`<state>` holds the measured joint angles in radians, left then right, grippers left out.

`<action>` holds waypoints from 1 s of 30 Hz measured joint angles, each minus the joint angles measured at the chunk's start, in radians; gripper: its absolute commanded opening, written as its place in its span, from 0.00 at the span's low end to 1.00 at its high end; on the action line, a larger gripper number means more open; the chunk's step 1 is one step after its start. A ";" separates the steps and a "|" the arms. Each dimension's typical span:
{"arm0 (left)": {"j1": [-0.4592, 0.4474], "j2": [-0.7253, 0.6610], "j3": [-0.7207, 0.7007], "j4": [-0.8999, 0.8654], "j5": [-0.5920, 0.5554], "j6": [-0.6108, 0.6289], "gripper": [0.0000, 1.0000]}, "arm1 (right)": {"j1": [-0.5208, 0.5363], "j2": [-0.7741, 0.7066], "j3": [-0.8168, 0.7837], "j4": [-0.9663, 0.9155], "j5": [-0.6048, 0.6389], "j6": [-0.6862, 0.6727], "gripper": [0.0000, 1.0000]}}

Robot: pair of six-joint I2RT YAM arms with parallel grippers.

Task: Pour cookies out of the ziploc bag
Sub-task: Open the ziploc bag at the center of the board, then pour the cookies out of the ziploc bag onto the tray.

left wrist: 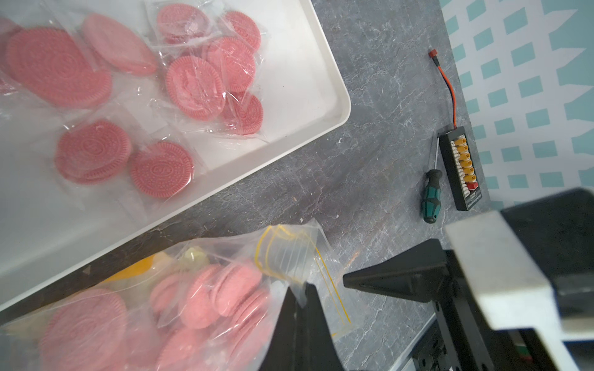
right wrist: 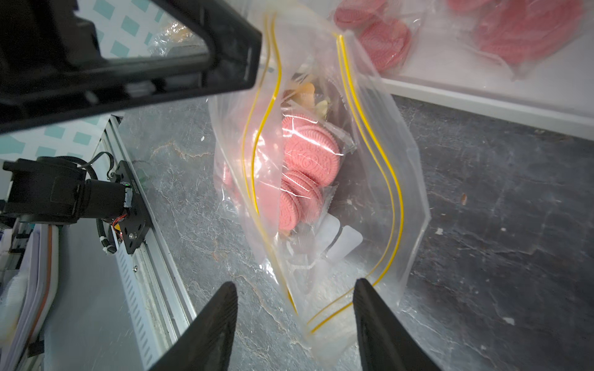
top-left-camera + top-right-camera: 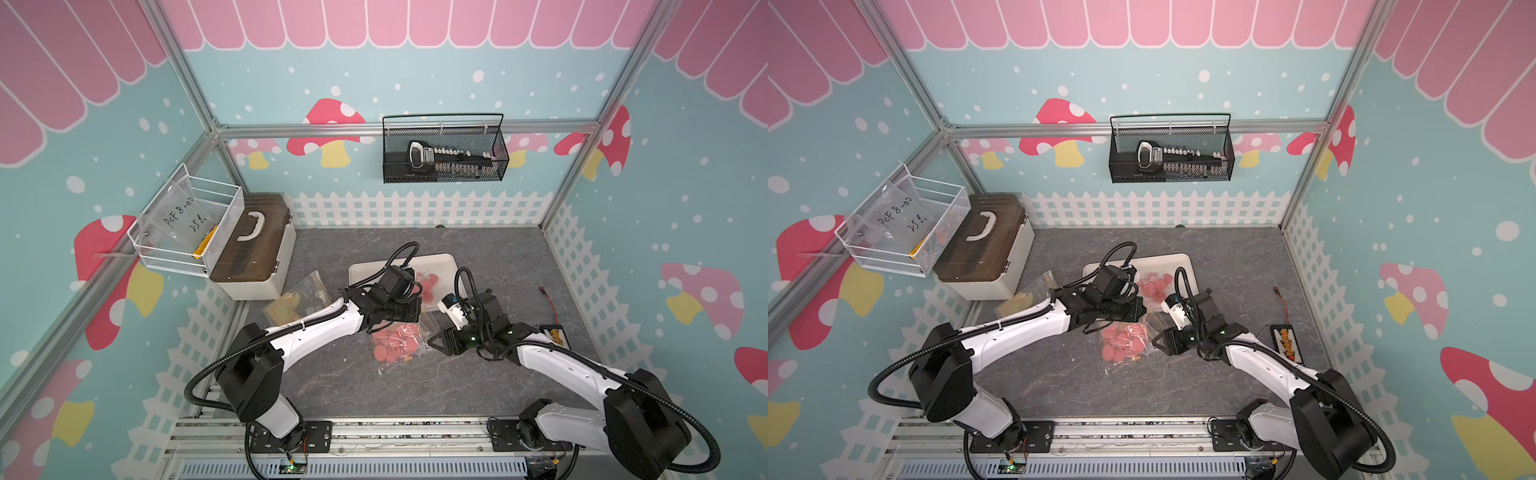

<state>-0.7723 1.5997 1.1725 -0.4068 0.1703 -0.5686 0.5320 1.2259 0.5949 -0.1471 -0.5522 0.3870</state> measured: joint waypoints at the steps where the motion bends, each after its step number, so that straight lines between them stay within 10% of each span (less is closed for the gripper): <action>1: 0.000 0.000 0.001 0.000 0.000 0.003 0.00 | 0.000 0.003 -0.001 0.002 -0.002 0.001 0.50; 30: 0.000 0.013 0.018 -0.004 0.006 0.053 0.00 | 0.013 0.065 -0.005 0.071 -0.022 0.014 0.14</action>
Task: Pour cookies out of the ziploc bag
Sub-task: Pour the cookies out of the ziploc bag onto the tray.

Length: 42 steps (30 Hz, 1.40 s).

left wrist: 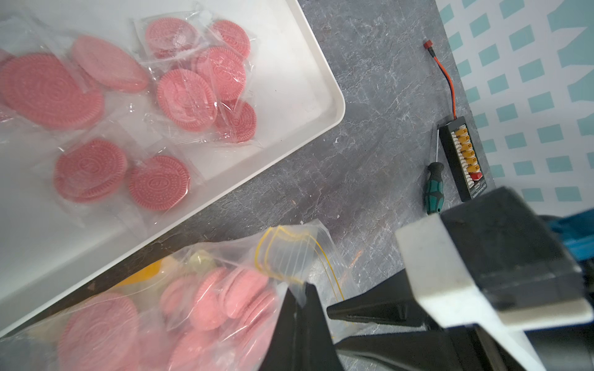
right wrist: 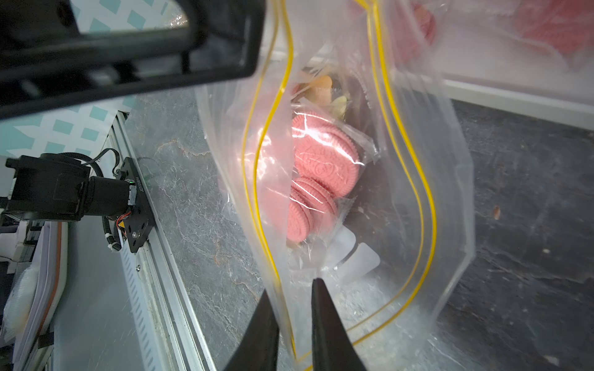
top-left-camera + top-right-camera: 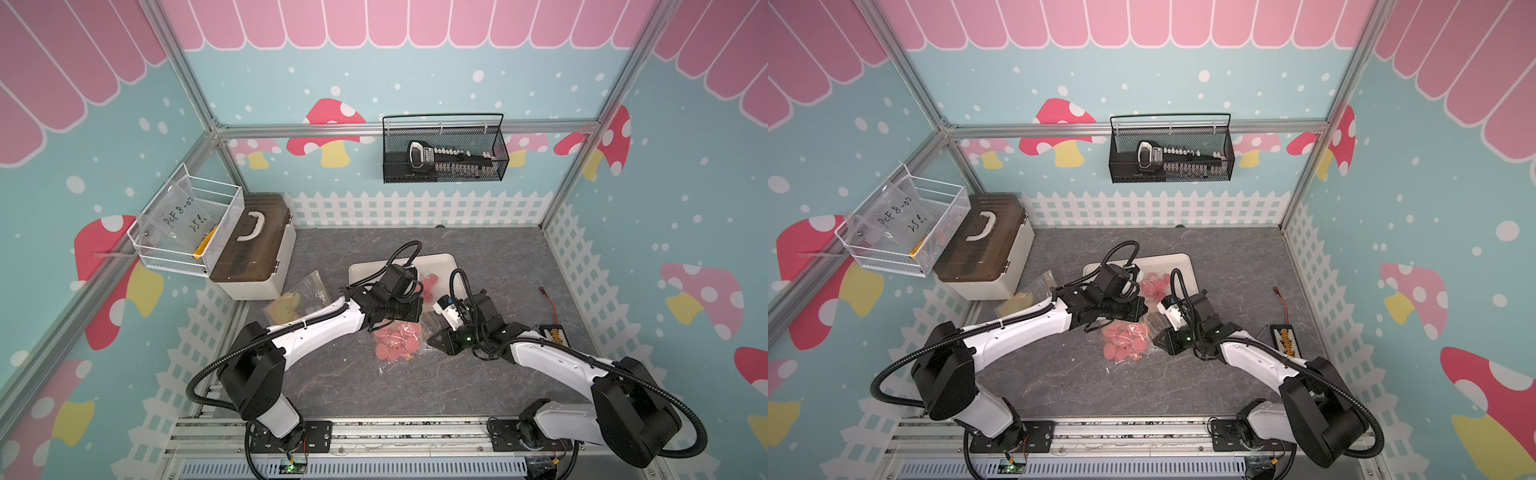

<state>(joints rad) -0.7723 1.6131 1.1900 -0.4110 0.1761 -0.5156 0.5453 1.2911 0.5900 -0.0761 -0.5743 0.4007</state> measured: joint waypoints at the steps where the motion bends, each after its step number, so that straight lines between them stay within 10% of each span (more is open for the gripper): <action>1: 0.000 0.000 0.000 0.000 0.000 0.000 0.00 | 0.000 0.001 0.000 0.001 -0.001 0.001 0.13; 20: 0.005 -0.021 -0.005 0.004 -0.060 -0.003 0.69 | 0.000 0.001 0.000 0.014 -0.001 0.023 0.00; 42: 0.085 -0.376 -0.291 -0.063 -0.084 -0.056 0.66 | 0.000 0.026 0.038 0.011 0.071 0.185 0.00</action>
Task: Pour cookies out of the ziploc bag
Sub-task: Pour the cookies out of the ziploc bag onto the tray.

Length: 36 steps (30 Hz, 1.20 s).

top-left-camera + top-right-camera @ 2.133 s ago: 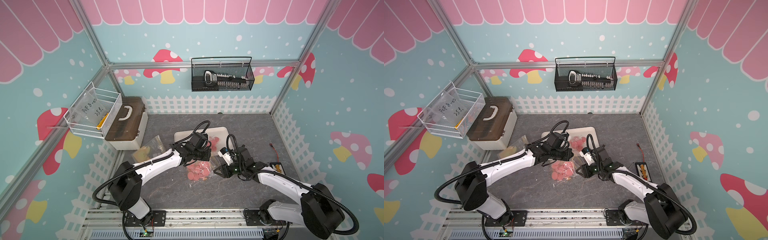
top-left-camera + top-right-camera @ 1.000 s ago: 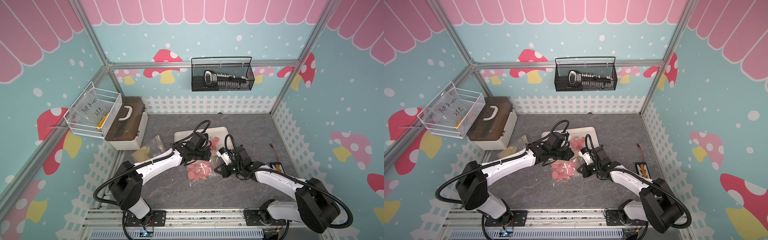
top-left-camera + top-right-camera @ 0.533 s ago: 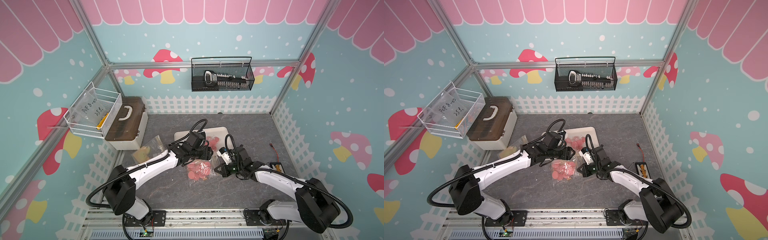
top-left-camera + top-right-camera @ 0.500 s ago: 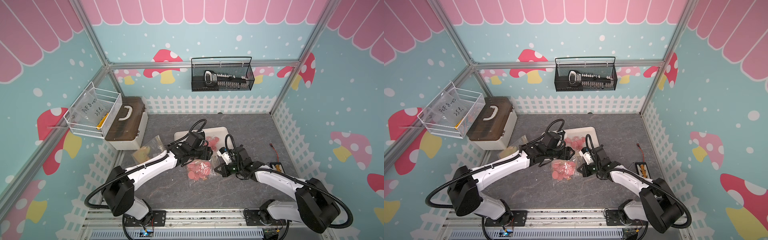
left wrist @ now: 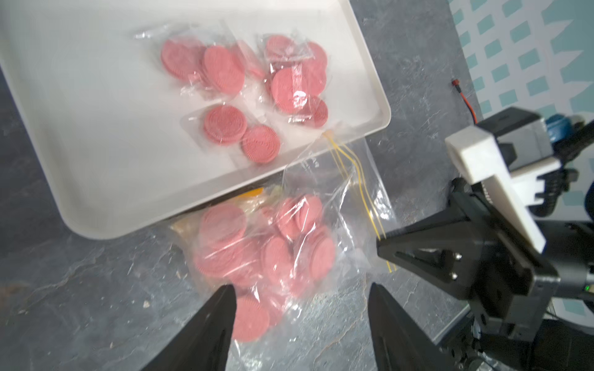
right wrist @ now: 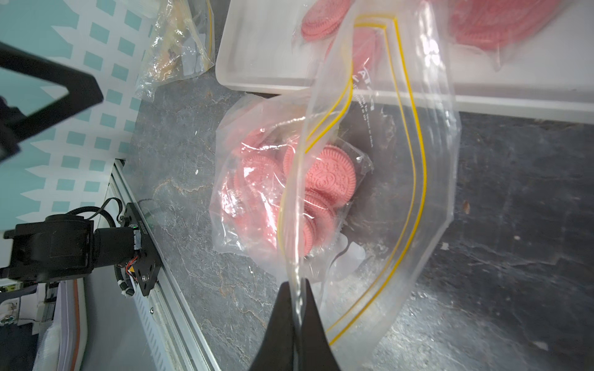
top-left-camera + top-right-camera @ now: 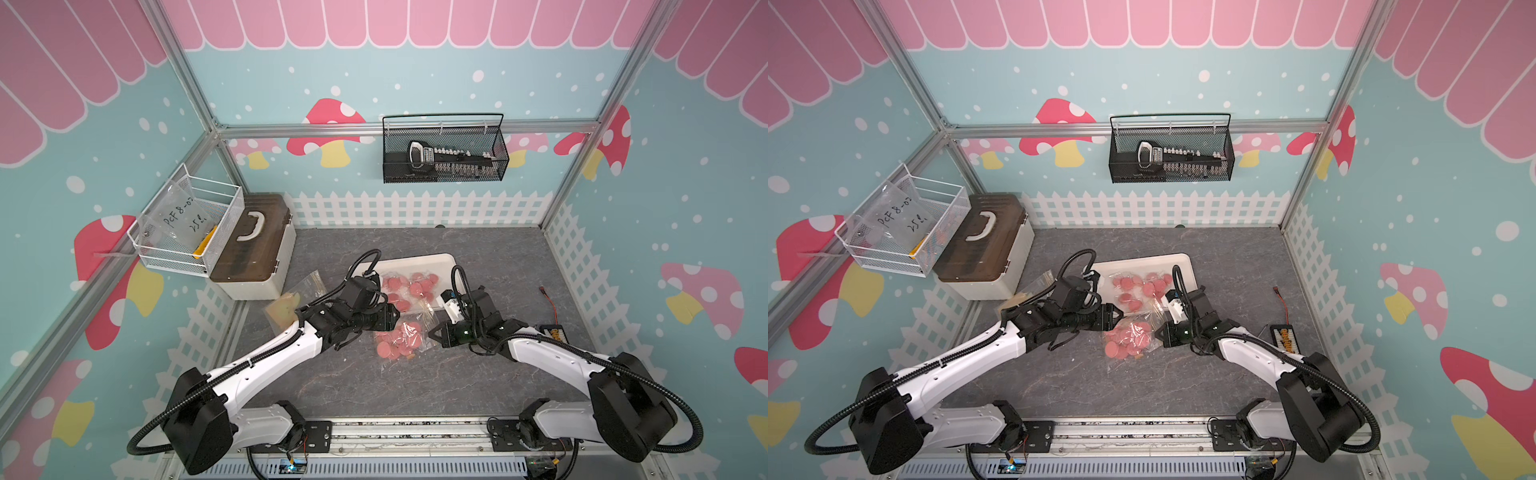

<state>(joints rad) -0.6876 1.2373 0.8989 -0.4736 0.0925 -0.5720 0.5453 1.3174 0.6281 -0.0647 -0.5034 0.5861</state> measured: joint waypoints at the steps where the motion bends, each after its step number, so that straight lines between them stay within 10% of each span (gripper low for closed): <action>1: 0.000 -0.016 -0.019 -0.008 0.002 -0.006 0.66 | 0.000 0.001 0.001 -0.001 0.002 0.003 0.00; 36: -0.001 -0.266 -0.541 0.160 0.171 -0.312 0.55 | 0.000 0.009 0.009 -0.017 0.007 0.006 0.00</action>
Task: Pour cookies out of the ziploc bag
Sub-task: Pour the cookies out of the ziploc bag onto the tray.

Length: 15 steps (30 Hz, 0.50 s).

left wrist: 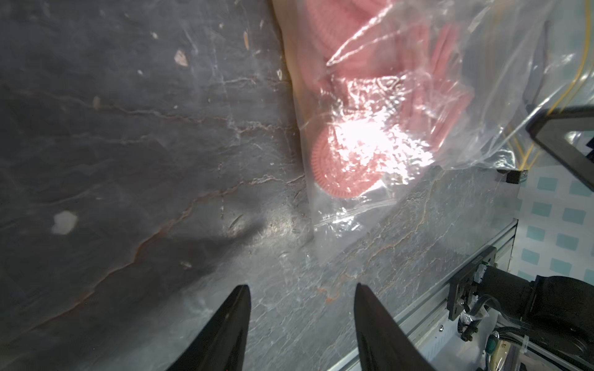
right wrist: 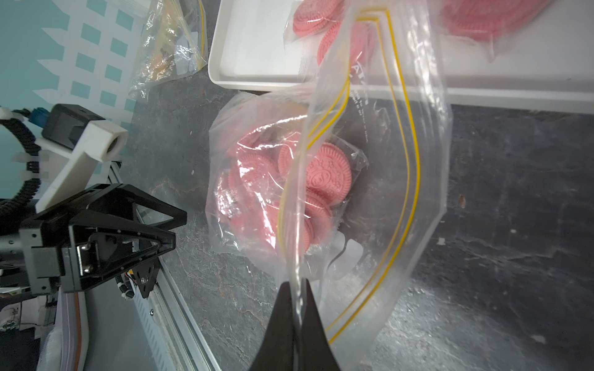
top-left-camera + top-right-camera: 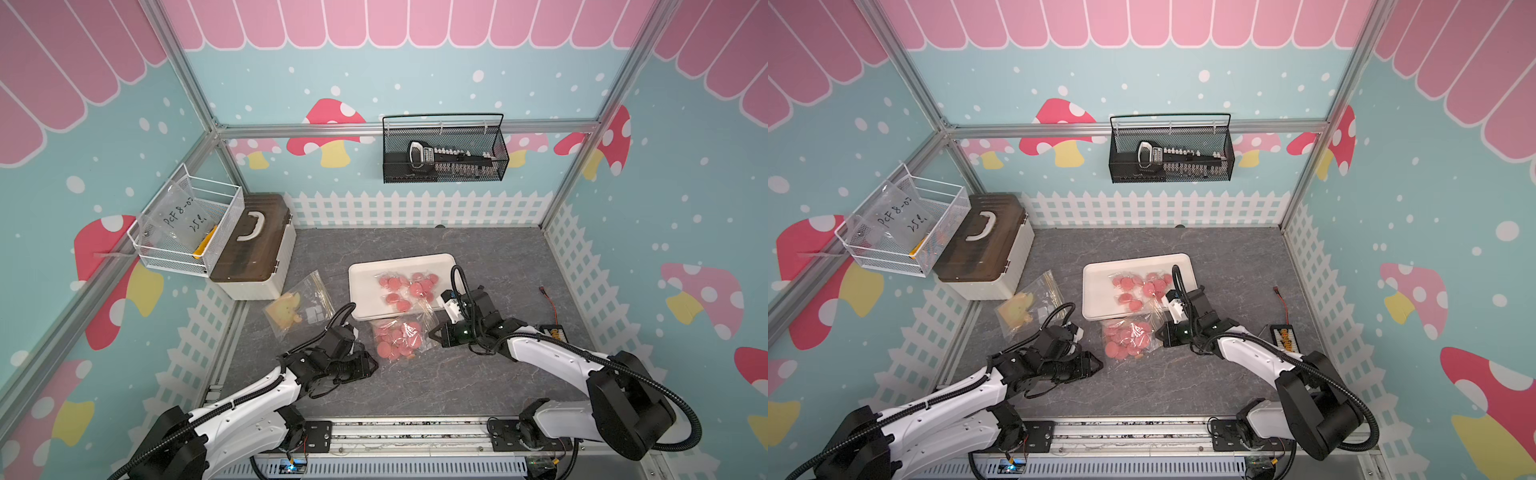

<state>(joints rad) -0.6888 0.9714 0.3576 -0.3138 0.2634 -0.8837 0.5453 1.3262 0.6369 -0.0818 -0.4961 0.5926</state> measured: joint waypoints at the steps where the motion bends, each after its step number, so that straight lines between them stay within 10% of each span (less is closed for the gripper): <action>1: 0.000 0.003 -0.018 0.030 0.005 -0.008 0.54 | 0.000 0.001 0.000 0.000 0.000 0.000 0.00; 15: -0.027 0.145 -0.059 0.272 0.027 -0.087 0.53 | 0.000 0.002 0.001 -0.001 0.000 0.000 0.00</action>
<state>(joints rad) -0.7155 1.1160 0.2985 -0.0414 0.2901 -0.9710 0.5453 1.3285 0.6376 -0.0826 -0.4961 0.5922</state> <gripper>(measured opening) 0.532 0.048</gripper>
